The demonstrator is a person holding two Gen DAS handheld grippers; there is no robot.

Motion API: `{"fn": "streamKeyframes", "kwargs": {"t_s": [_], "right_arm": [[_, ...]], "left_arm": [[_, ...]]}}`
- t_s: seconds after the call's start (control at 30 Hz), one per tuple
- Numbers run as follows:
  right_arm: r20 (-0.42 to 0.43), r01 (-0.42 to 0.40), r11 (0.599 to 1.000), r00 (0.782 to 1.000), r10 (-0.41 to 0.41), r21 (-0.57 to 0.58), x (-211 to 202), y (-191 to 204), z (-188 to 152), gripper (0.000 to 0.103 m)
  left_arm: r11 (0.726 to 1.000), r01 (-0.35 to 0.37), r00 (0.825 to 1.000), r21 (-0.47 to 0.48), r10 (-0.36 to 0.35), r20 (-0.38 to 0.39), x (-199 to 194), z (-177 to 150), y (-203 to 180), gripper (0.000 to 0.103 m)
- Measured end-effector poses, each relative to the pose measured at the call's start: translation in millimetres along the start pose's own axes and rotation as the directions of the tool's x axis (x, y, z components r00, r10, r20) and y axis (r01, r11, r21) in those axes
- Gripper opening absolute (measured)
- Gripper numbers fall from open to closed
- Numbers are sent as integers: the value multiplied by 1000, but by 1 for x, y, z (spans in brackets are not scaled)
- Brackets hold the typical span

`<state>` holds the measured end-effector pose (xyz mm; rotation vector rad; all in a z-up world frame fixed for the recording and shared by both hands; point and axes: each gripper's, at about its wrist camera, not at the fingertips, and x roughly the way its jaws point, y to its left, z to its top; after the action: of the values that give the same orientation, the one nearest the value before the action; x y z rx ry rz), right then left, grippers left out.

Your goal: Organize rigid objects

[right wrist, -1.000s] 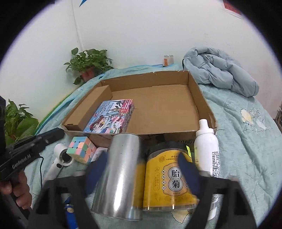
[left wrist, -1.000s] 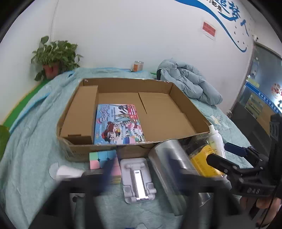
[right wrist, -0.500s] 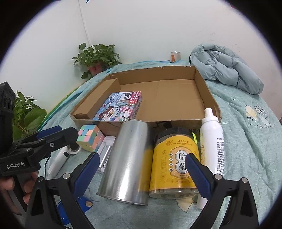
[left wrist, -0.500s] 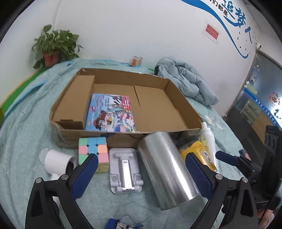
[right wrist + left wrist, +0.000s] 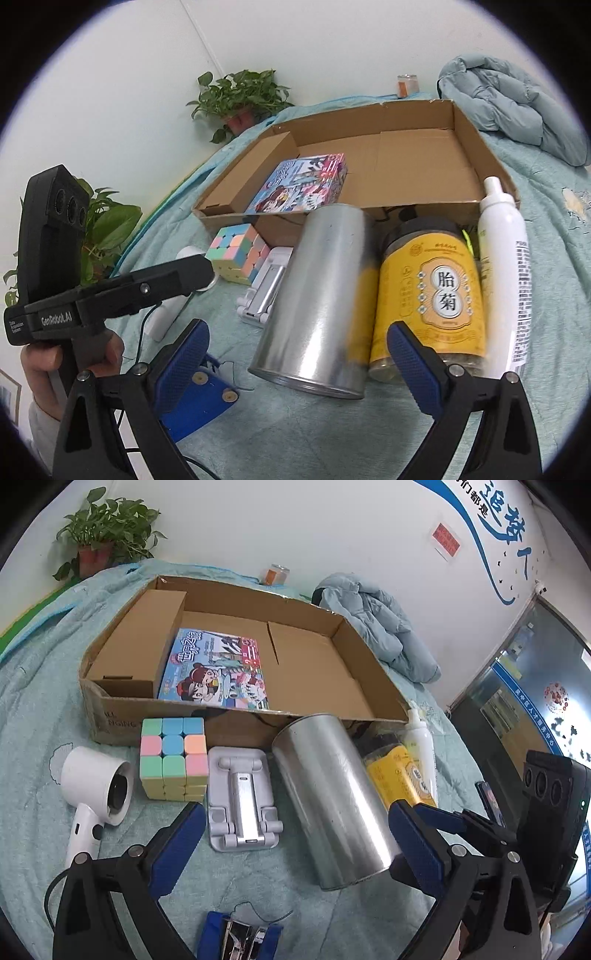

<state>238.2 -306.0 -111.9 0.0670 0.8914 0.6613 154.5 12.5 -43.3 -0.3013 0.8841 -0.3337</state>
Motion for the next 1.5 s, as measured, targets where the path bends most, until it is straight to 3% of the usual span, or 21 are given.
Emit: {"fn": "streamKeyframes", "kwargs": {"t_s": [0.13, 0.2, 0.4, 0.63, 0.9, 1.07, 1.17, 1.5], "right_arm": [[-40, 20, 1000, 999, -20, -2, 11, 6, -2, 80], [-55, 42, 999, 998, -43, -8, 16, 8, -4, 78], [-96, 57, 998, 994, -57, 2, 25, 11, -13, 72], [-135, 49, 999, 990, -48, 5, 7, 17, -34, 70], [-215, -19, 1000, 976, 19, 3, -24, 16, -58, 70], [-235, -61, 989, 968, 91, 131, -11, -6, -51, 73], [-251, -83, 988, 961, 115, 133, 0, -5, -50, 79], [-247, -59, 994, 966, 81, 94, 13, 9, -48, 84]], "left_arm": [[1000, 20, 1000, 0, -20, -10, 2, -3, 3, 100], [1000, 31, 999, -3, -31, -15, 2, -5, 4, 99], [995, 97, 994, -11, -97, -56, 11, -9, 2, 99], [983, 181, 973, -37, -184, -141, 33, -21, -11, 97], [982, 182, 952, -56, -190, -239, 65, -42, -30, 86], [983, 176, 952, -57, -185, -244, 70, -43, -32, 85], [981, 178, 949, -77, -192, -250, 71, -43, -26, 85], [985, 161, 957, -55, -170, -233, 67, -44, -25, 85]]}}
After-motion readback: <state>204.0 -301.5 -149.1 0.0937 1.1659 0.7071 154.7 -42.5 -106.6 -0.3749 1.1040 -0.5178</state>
